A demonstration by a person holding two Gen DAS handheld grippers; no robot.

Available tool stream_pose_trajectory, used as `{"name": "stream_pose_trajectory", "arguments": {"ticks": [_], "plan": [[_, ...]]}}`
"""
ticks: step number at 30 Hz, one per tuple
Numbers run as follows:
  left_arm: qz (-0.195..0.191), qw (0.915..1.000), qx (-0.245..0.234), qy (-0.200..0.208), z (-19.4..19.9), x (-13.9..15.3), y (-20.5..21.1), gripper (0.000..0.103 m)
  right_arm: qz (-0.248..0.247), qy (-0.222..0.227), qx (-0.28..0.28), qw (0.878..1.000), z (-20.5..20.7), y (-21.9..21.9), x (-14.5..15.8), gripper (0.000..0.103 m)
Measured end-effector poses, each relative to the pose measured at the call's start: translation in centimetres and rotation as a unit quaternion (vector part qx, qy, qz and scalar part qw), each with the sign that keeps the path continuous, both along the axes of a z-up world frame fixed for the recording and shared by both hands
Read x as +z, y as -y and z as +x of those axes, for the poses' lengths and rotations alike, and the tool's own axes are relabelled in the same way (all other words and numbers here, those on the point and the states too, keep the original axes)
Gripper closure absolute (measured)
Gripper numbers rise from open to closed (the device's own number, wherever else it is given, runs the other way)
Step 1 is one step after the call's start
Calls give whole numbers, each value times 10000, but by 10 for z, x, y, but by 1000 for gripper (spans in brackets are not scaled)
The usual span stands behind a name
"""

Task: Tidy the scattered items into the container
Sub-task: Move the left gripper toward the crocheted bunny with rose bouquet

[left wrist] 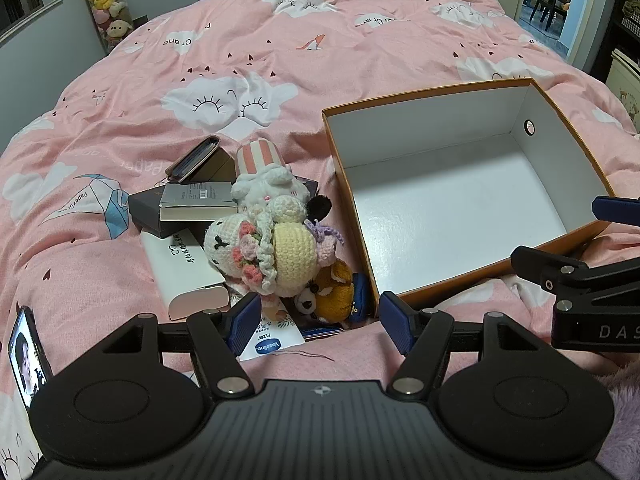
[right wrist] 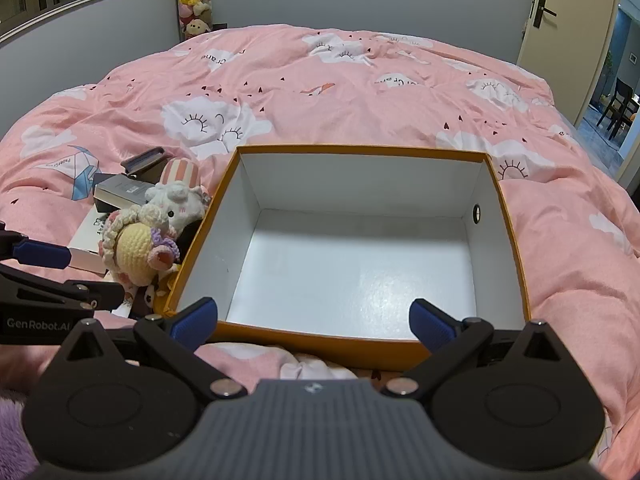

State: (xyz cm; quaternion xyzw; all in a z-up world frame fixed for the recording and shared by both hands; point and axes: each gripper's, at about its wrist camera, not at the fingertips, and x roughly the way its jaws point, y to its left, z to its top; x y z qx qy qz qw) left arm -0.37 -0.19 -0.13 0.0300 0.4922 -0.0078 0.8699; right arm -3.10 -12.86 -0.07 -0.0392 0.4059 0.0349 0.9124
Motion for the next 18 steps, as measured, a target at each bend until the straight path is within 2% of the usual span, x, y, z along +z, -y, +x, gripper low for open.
{"name": "stream_pose_trajectory", "arguments": {"ticks": [18], "plan": [[-52,10000,31,50,0,0,-2,27,160,-96,69,9998,3,0,-4,1]]}}
